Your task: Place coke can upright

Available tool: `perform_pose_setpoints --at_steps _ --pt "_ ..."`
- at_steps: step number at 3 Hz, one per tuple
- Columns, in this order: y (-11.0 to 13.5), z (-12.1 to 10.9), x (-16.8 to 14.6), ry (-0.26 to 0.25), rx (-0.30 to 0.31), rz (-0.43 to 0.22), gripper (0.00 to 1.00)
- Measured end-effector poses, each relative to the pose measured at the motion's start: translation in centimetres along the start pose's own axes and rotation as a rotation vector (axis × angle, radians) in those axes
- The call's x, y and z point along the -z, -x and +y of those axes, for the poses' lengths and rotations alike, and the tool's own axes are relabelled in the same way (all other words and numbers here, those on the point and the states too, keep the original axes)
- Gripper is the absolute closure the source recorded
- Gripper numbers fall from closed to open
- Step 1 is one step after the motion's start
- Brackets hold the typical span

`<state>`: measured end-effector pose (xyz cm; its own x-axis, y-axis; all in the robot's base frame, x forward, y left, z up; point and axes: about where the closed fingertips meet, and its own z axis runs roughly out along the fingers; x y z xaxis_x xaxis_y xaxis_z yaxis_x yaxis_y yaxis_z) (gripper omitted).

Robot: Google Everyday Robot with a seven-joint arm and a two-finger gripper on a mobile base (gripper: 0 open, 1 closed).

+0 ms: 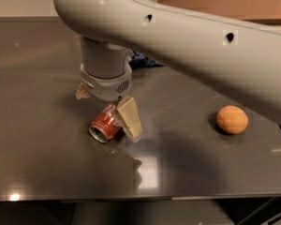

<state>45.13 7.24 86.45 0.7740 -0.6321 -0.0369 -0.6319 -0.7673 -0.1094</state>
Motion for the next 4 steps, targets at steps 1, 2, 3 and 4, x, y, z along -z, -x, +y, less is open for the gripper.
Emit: perform_pose_setpoints --at_steps 1,2,3,4 --pt "0.9 0.2 -1.1 0.024 0.025 0.002 0.0" --pt "1.9 0.6 -2.1 0.042 0.044 0.001 0.0" --pt "2.5 0.9 -2.9 0.05 0.058 0.004 0.16" --pt "2.7 1.1 -3.1 0.053 0.062 0.011 0.4"
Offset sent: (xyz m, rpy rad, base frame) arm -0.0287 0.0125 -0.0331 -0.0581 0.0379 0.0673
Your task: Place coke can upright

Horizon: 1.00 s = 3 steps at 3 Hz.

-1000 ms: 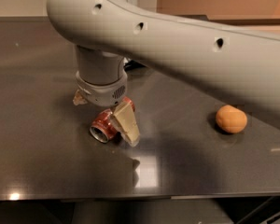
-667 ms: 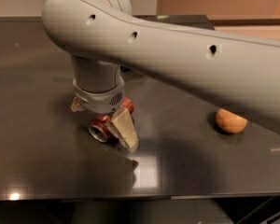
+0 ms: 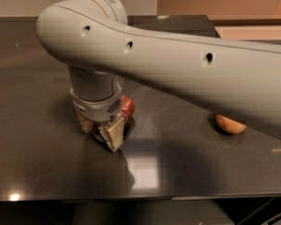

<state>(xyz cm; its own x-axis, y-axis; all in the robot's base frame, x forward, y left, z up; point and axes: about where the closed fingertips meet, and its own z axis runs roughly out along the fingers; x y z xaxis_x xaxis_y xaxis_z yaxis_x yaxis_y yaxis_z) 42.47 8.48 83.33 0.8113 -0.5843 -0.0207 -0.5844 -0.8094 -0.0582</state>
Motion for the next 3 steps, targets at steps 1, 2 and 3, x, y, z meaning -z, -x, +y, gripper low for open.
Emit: perform_pose_setpoints --at_steps 1,2,3 --pt "-0.1 0.1 0.0 0.0 -0.002 0.012 0.63" --pt "-0.2 0.2 0.4 -0.005 -0.009 0.019 0.87" --pt "-0.9 0.3 1.7 -0.021 -0.034 -0.005 1.0"
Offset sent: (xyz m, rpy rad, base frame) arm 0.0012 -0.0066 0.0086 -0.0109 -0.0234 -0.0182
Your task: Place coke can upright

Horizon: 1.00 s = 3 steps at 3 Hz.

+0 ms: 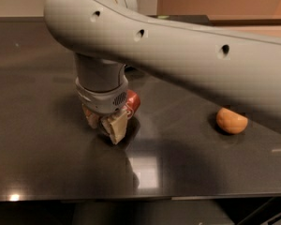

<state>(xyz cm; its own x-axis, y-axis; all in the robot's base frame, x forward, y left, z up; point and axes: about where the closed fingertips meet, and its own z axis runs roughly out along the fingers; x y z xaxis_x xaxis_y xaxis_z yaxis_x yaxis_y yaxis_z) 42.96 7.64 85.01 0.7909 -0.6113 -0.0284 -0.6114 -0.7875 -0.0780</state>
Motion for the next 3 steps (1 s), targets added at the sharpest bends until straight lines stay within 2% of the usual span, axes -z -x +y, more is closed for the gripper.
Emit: perform_pose_setpoints --at_steps 1,2,3 --pt "-0.4 0.4 2.7 -0.031 -0.063 -0.085 1.0" --pt "-0.2 1.0 4.9 -0.048 -0.164 -0.212 1.0" --pt "0.4 2.0 6.7 -0.036 -0.294 -0.38 1.0"
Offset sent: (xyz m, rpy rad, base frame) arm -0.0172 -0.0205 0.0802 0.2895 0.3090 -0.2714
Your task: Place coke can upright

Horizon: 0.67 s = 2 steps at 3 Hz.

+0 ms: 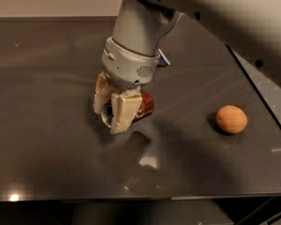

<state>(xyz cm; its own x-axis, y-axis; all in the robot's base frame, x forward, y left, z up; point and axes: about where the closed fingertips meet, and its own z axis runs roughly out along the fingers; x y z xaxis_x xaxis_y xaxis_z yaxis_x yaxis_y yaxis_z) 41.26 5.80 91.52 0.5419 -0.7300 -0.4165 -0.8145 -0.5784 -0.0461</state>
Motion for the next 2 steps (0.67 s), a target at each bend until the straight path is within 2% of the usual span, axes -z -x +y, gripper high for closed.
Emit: perform_pose_setpoints --at_steps 1,2 --pt "0.9 0.5 1.5 -0.001 -0.132 -0.149 1.0" --pt "2.1 0.4 3.5 -0.029 -0.209 -0.308 1.0"
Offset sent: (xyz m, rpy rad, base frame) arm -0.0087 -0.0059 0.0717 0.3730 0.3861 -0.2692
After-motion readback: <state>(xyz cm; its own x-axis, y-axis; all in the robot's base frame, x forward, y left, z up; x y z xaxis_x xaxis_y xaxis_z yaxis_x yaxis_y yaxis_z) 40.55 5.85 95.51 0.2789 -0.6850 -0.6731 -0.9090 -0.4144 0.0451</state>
